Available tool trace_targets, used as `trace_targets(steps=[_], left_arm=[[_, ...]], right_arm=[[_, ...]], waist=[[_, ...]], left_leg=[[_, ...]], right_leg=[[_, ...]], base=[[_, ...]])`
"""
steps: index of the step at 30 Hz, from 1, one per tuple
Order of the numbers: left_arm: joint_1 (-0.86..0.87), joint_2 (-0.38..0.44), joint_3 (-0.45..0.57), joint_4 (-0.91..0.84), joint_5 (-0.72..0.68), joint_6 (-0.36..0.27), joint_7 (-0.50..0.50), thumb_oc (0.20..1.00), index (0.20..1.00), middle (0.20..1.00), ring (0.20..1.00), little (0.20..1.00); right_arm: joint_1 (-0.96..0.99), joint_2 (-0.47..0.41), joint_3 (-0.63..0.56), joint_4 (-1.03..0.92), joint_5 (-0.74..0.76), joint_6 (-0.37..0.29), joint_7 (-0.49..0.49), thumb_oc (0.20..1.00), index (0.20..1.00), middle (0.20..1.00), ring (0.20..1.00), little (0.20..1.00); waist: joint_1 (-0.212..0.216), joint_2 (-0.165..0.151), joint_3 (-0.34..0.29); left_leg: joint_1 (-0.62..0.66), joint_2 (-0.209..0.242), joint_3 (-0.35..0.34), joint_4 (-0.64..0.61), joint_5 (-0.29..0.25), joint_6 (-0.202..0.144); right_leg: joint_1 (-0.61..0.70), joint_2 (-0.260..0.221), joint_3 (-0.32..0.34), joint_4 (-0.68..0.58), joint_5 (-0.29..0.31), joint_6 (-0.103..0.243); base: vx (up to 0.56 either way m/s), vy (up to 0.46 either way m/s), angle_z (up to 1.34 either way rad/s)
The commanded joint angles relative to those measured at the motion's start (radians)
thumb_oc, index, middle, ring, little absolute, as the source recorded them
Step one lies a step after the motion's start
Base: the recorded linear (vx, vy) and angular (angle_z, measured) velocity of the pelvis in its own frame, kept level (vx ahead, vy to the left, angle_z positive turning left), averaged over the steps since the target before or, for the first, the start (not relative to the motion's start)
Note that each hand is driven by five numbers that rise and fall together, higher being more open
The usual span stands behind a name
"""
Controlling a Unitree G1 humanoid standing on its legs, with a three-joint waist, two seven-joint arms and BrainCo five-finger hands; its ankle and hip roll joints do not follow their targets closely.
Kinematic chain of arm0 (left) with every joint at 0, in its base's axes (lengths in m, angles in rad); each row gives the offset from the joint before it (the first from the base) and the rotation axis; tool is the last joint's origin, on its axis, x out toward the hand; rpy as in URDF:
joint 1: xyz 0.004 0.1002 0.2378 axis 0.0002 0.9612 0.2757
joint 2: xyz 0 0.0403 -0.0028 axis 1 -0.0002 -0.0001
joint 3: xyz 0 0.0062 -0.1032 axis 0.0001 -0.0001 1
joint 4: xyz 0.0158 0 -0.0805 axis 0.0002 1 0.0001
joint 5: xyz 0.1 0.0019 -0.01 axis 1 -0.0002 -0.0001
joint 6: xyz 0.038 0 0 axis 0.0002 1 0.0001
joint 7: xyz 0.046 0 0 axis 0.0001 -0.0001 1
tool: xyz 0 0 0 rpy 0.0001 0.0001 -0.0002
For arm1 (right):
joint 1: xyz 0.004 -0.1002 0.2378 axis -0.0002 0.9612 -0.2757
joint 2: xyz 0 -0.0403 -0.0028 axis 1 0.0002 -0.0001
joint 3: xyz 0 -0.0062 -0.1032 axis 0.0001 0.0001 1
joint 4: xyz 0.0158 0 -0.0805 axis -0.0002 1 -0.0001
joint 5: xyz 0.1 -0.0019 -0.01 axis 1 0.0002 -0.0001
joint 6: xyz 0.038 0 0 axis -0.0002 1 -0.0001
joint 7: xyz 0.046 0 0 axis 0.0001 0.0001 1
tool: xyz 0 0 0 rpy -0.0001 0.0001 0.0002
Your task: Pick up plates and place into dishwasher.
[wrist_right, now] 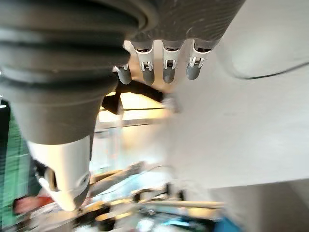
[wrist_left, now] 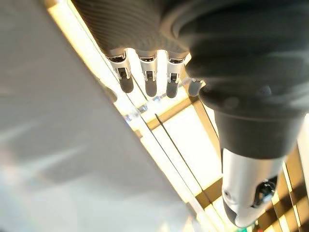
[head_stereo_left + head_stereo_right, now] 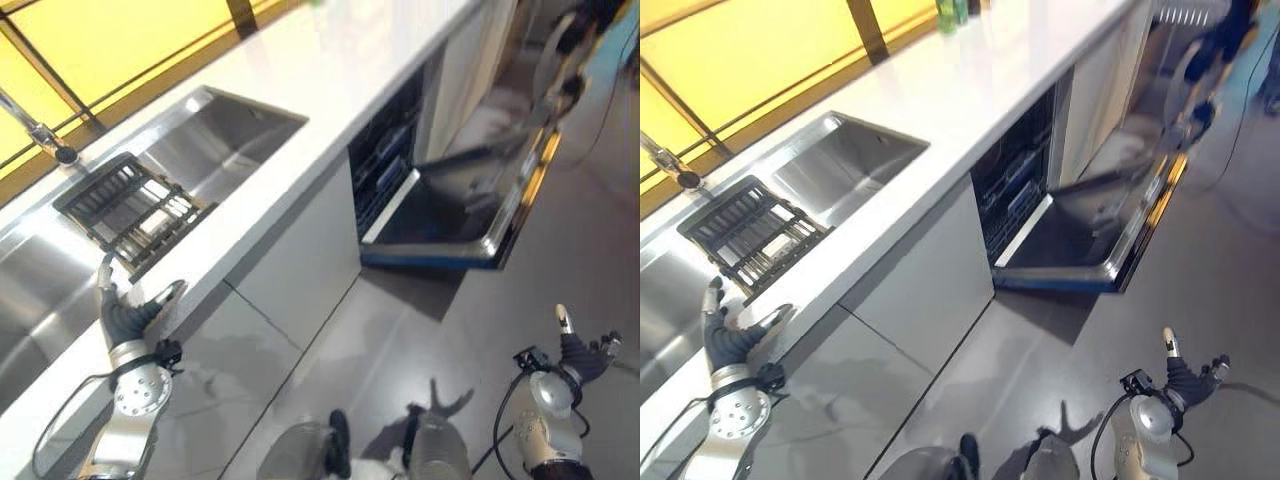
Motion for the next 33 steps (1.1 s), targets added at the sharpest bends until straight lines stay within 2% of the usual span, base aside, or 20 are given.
trace_targets(steps=[1, 3, 5, 7, 8, 10, 11, 13, 15, 16, 18, 20, 22, 23, 25, 27, 28, 30, 31, 33], left_arm=[[-0.010, 0.054, 0.010, -0.028, 0.021, -0.058, 0.021, 1.000, 1.000, 1.000, 1.000, 1.000], [-0.005, 0.049, 0.022, -0.028, 0.022, -0.066, 0.028, 1.000, 1.000, 1.000, 1.000, 1.000], [0.010, 0.046, 0.046, -0.042, 0.028, -0.082, 0.031, 1.000, 1.000, 1.000, 1.000, 1.000], [0.031, 0.046, 0.068, -0.060, 0.015, -0.076, 0.016, 1.000, 1.000, 1.000, 1.000, 1.000], [0.040, 0.045, 0.080, -0.067, 0.003, -0.086, 0.007, 1.000, 1.000, 1.000, 1.000, 1.000], [0.050, 0.038, 0.078, -0.077, 0.003, -0.093, -0.003, 1.000, 1.000, 1.000, 1.000, 1.000], [0.057, 0.029, 0.077, -0.089, 0.007, -0.097, -0.008, 1.000, 1.000, 1.000, 1.000, 1.000], [0.073, 0.020, 0.080, -0.103, 0.010, -0.106, -0.013, 1.000, 1.000, 1.000, 1.000, 1.000], [0.091, 0.005, 0.075, -0.108, 0.008, -0.113, -0.001, 1.000, 1.000, 1.000, 1.000, 1.000], [0.098, 0.003, 0.074, -0.106, 0.013, -0.118, 0.011, 1.000, 1.000, 1.000, 1.000, 1.000], [0.110, 0.000, 0.082, -0.104, 0.015, -0.131, 0.025, 1.000, 1.000, 1.000, 1.000, 1.000], [0.116, 0.005, 0.096, -0.108, 0.005, -0.138, 0.035, 1.000, 1.000, 1.000, 1.000, 1.000], [0.105, 0.006, 0.099, -0.108, 0.007, -0.134, 0.036, 1.000, 1.000, 1.000, 1.000, 1.000], [0.096, 0.001, 0.095, -0.112, 0.015, -0.130, 0.038, 1.000, 1.000, 1.000, 1.000, 1.000], [0.066, -0.009, 0.083, -0.120, 0.017, -0.123, 0.044, 1.000, 1.000, 1.000, 1.000, 1.000], [0.013, -0.016, 0.063, -0.089, 0.027, -0.131, 0.057, 1.000, 1.000, 1.000, 1.000, 1.000], [0.012, -0.016, 0.062, -0.088, 0.027, -0.131, 0.058, 1.000, 1.000, 1.000, 1.000, 1.000], [-0.003, -0.011, 0.067, -0.070, 0.027, -0.145, 0.061, 1.000, 1.000, 1.000, 1.000, 1.000], [0.002, -0.008, 0.078, -0.076, 0.022, -0.140, 0.047, 1.000, 1.000, 1.000, 1.000, 1.000], [0.009, -0.001, 0.082, -0.085, 0.025, -0.138, 0.008, 1.000, 1.000, 1.000, 1.000, 1.000]], right_arm=[[-0.052, -0.031, -0.004, -0.097, -0.157, -0.035, -0.001, 1.000, 1.000, 1.000, 1.000, 1.000], [-0.055, -0.043, -0.006, -0.137, -0.180, -0.025, 0.001, 1.000, 1.000, 1.000, 1.000, 1.000], [-0.040, -0.061, -0.022, -0.193, -0.211, -0.021, 0.009, 1.000, 1.000, 1.000, 1.000, 1.000], [-0.026, -0.078, -0.038, -0.230, -0.202, 0.003, 0.026, 1.000, 1.000, 1.000, 1.000, 1.000], [-0.015, -0.091, -0.047, -0.246, -0.193, 0.001, 0.045, 1.000, 1.000, 1.000, 1.000, 1.000], [0.002, -0.110, -0.048, -0.268, -0.201, -0.003, 0.061, 1.000, 1.000, 1.000, 1.000, 1.000], [0.016, -0.121, -0.048, -0.295, -0.196, -0.004, 0.062, 1.000, 1.000, 1.000, 1.000, 1.000], [0.038, -0.133, -0.052, -0.324, -0.195, -0.017, 0.064, 1.000, 1.000, 1.000, 1.000, 1.000], [0.043, -0.139, -0.038, -0.346, -0.184, -0.034, 0.087, 1.000, 1.000, 1.000, 1.000, 1.000], [0.037, -0.144, -0.022, -0.351, -0.182, -0.034, 0.092, 1.000, 1.000, 1.000, 1.000, 1.000], [0.022, -0.145, -0.003, -0.357, -0.180, -0.028, 0.103, 1.000, 1.000, 1.000, 1.000, 1.000], [-0.013, -0.144, 0.030, -0.351, -0.186, -0.011, 0.098, 1.000, 1.000, 1.000, 1.000, 1.000], [-0.047, -0.135, 0.080, -0.337, -0.206, -0.001, 0.065, 1.000, 1.000, 1.000, 1.000, 1.000], [-0.057, -0.131, 0.095, -0.330, -0.214, 0.003, 0.055, 1.000, 1.000, 1.000, 1.000, 1.000], [-0.069, -0.129, 0.110, -0.320, -0.224, 0.005, 0.041, 1.000, 1.000, 1.000, 1.000, 1.000], [-0.067, -0.130, 0.107, -0.318, -0.240, -0.006, 0.040, 1.000, 1.000, 1.000, 1.000, 1.000], [-0.067, -0.130, 0.107, -0.318, -0.240, -0.006, 0.040, 1.000, 1.000, 1.000, 1.000, 1.000], [-0.070, -0.128, 0.110, -0.310, -0.233, -0.008, 0.046, 1.000, 1.000, 1.000, 1.000, 1.000], [-0.060, -0.118, 0.106, -0.313, -0.227, -0.004, 0.053, 1.000, 1.000, 1.000, 1.000, 1.000], [-0.037, -0.096, 0.105, -0.332, -0.233, 0.004, 0.049, 1.000, 1.000, 1.000, 1.000, 1.000]], waist=[[-0.007, -0.020, -0.085], [-0.002, -0.031, -0.115], [0.001, -0.035, -0.150], [0.000, -0.042, -0.180], [0.003, -0.040, -0.196], [0.012, -0.045, -0.220], [0.018, -0.046, -0.228], [0.030, -0.049, -0.232], [0.064, -0.056, -0.221], [0.077, -0.056, -0.218], [0.094, -0.056, -0.214], [0.124, -0.050, -0.207], [0.166, -0.034, -0.206], [0.181, -0.031, -0.203], [0.194, -0.022, -0.197], [0.183, -0.021, -0.195], [0.183, -0.021, -0.195], [0.177, -0.038, -0.206], [0.178, -0.053, -0.221], [0.182, -0.071, -0.253]], left_leg=[[0.079, -0.023, 0.032, 0.076, -0.155, 0.038], [0.103, -0.006, 0.034, 0.075, -0.170, 0.037], [0.134, 0.018, 0.007, 0.101, -0.215, 0.032], [0.163, 0.032, -0.009, 0.094, -0.207, 0.022], [0.175, 0.060, -0.021, 0.124, -0.184, 0.006], [0.172, 0.075, -0.060, 0.197, -0.093, -0.029], [0.162, 0.071, -0.076, 0.229, -0.045, -0.043], [0.122, 0.057, -0.101, 0.313, 0.000, -0.053], [0.025, -0.030, -0.145, 0.428, 0.005, -0.048], [0.001, -0.064, -0.174, 0.419, 0.015, -0.048], [-0.015, -0.071, -0.193, 0.358, 0.030, -0.043], [-0.038, -0.047, -0.214, 0.205, 0.078, -0.039], [-0.067, -0.016, -0.260, -0.015, 0.200, -0.068], [-0.093, -0.006, -0.261, -0.066, 0.252, -0.080], [-0.164, 0.032, -0.183, -0.162, 0.325, -0.095], [-0.201, 0.043, -0.076, -0.146, 0.332, -0.101], [-0.204, 0.043, -0.076, -0.143, 0.330, -0.101], [-0.181, 0.002, -0.059, -0.103, 0.211, -0.055], [-0.175, -0.016, -0.037, -0.078, 0.156, -0.019], [-0.138, -0.042, -0.021, -0.088, 0.107, 0.038]], right_leg=[[0.019, -0.060, 0.009, -0.483, 0.430, 0.111], [0.037, -0.042, 0.000, -0.470, 0.402, 0.107], [0.056, 0.006, 0.014, -0.420, 0.341, 0.093], [0.052, 0.028, 0.010, -0.379, 0.293, 0.072], [0.062, 0.061, 0.001, -0.346, 0.239, 0.043], [0.090, 0.100, -0.022, -0.336, 0.197, -0.002], [0.110, 0.115, -0.037, -0.341, 0.184, -0.019], [0.138, 0.132, -0.046, -0.349, 0.167, -0.038], [0.170, 0.143, -0.039, -0.366, 0.163, -0.041], [0.172, 0.149, -0.030, -0.369, 0.164, -0.035], [0.181, 0.158, -0.014, -0.377, 0.164, -0.027], [0.213, 0.183, 0.025, -0.402, 0.155, -0.022], [0.263, 0.221, 0.052, -0.437, 0.133, -0.026], [0.286, 0.228, 0.058, -0.453, 0.126, -0.030], [0.328, 0.233, 0.044, -0.461, 0.108, -0.042], [0.336, 0.227, 0.015, -0.423, 0.076, -0.050], [0.333, 0.226, 0.015, -0.420, 0.074, -0.050], [0.337, 0.205, 0.032, -0.290, 0.008, -0.026], [0.348, 0.189, 0.038, -0.200, 0.002, -0.002], [0.326, 0.155, 0.023, 0.002, 0.105, 0.051]], base=[[0.51, -0.446, 0.03], [0.44, -0.371, -0.06], [0.51, -0.410, -0.09], [0.39, -0.325, 0.08], [0.48, -0.425, 0.01], [0.46, -0.418, -0.06], [0.27, -0.256, 0.07], [0.22, -0.227, -0.04], [0.24, -0.217, -0.21], [0.23, -0.151, -0.34], [0.21, -0.086, -0.47], [0.26, -0.051, -0.26], [0.30, -0.013, -0.28], [0.32, -0.005, -0.35], [0.31, 0.014, -0.40], [0.26, 0.015, -0.04], [0.29, 0.031, 0.16], [0.39, 0.042, 0.45], [0.47, 0.023, 0.46], [0.42, 0.031, 0.12]])
